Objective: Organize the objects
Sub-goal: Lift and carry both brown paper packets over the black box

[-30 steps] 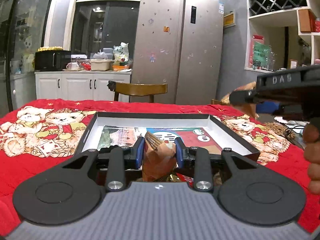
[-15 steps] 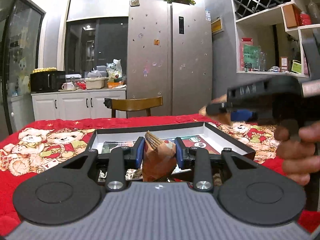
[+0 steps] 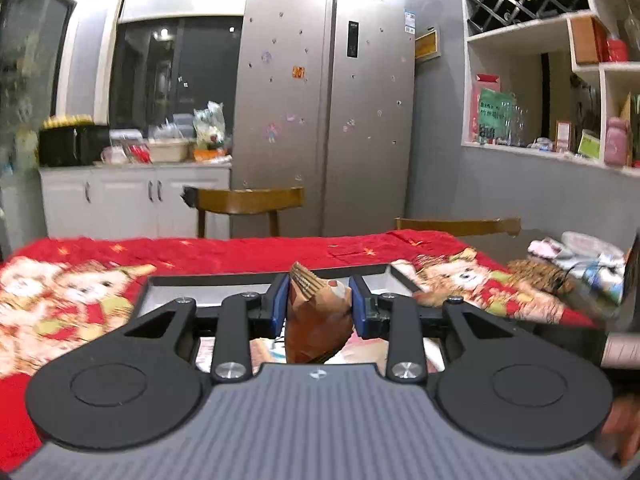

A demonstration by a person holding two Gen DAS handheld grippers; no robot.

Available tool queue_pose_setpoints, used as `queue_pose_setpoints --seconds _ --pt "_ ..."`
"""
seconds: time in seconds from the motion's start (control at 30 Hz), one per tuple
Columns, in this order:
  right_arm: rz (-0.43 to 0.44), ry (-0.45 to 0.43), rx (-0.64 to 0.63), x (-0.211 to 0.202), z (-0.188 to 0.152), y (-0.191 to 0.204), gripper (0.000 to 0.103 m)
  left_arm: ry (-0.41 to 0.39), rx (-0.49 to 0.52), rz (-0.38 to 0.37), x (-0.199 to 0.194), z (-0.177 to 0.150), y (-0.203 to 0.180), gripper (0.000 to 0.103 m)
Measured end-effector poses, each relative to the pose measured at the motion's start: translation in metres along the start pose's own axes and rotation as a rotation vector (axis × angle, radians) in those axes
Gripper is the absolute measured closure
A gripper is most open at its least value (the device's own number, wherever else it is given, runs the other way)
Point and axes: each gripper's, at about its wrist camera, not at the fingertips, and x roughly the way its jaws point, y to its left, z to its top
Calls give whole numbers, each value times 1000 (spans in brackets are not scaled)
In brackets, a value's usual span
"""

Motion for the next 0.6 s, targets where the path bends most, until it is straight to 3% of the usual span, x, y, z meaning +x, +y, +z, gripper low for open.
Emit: queue_pose_setpoints --seconds 0.17,0.3,0.4,0.57,0.6 --pt "-44 -19 -75 3 -4 3 64 27 -35 -5 24 -7 -2 66" --pt "-47 -4 -26 2 -5 -6 64 63 -16 0 44 -21 -4 66" --pt "-72 11 -6 4 -5 -10 64 56 22 -8 46 -34 -10 66" --pt "-84 12 -2 1 -6 -11 64 -44 96 -17 32 -45 -26 65" --pt "-82 11 3 1 -6 -11 64 -33 90 -10 34 -46 -27 65"
